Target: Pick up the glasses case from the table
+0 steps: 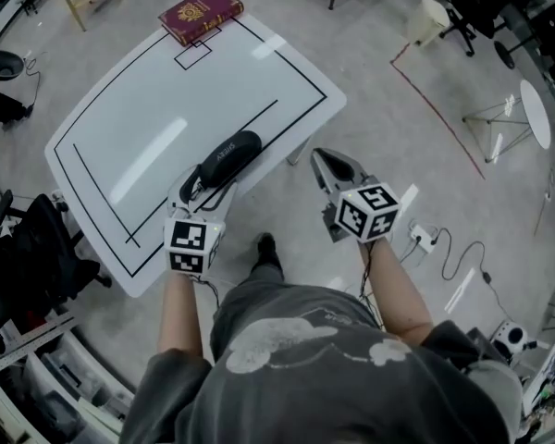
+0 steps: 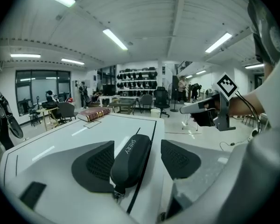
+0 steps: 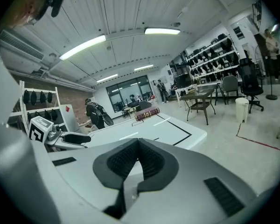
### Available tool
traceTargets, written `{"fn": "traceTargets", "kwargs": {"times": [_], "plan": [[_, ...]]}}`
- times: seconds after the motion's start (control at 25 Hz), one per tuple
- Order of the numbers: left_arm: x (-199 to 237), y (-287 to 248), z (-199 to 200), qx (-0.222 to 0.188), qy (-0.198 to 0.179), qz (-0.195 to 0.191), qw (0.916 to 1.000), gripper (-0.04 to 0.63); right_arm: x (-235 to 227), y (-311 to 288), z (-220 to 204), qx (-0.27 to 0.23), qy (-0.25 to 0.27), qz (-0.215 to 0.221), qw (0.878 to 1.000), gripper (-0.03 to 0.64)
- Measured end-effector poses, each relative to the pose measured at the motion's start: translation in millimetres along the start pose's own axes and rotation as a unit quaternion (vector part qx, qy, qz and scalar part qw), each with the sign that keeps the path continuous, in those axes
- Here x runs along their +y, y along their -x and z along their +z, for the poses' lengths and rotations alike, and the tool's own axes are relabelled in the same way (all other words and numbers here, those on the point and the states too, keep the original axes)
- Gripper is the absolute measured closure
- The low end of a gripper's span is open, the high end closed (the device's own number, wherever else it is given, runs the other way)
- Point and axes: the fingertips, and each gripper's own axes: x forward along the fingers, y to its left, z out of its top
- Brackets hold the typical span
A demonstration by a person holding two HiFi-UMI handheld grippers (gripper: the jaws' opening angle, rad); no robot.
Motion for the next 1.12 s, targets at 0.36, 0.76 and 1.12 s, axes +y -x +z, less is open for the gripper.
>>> {"fn": "traceTargets", "kwargs": {"times": [0.36, 0.76, 1.12], "plan": [[19, -57, -32, 0.088, -0.036, -0.049, 0.9942, 0.249, -17, -45, 2, 0.025, -0.008, -0.012, 1.000, 0.617], [17, -86, -67, 0.170, -0.071, -0.086, 0.9791, 0.249, -28, -66, -2, 0.042, -0.015, -0.016, 0.999, 0.617], [19, -82, -59, 0.157, -0.060, -0.074, 0.9829, 0.259, -25, -63, 2, 0.033, -0.015, -0.010, 0.999, 0.617]]}}
